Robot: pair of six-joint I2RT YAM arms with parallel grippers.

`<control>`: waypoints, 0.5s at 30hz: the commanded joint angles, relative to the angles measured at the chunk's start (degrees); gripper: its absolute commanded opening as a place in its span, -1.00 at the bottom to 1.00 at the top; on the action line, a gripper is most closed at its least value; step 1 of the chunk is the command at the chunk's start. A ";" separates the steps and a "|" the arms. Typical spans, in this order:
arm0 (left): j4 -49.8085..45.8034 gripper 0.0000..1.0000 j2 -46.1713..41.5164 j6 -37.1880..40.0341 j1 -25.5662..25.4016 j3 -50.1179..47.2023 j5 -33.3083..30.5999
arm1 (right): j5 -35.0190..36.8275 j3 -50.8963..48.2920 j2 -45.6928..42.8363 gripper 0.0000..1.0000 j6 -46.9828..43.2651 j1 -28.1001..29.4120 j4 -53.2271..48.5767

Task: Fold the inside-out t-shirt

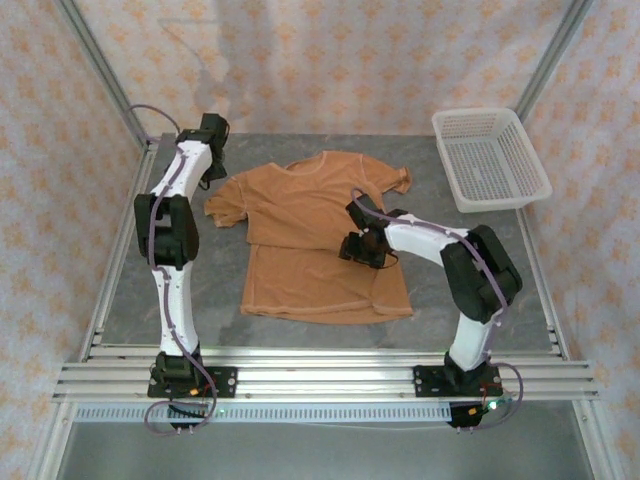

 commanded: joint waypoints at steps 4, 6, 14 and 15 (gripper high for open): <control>7.12 0.72 -15.75 0.55 -8.41 -18.22 13.34 | 5.29 -2.59 -13.08 0.10 -3.86 2.20 -12.14; 10.94 0.65 -20.99 -0.10 -11.81 -26.53 19.31 | 5.85 -5.26 -16.71 0.01 -3.71 3.60 -13.74; 25.76 0.52 -35.05 -6.75 -20.72 -51.48 32.83 | 11.84 -13.47 -22.33 -0.05 0.12 11.39 -14.72; 26.67 0.51 -36.35 -6.70 -21.87 -53.14 32.63 | 12.25 -14.01 -22.19 -0.06 0.45 11.94 -14.24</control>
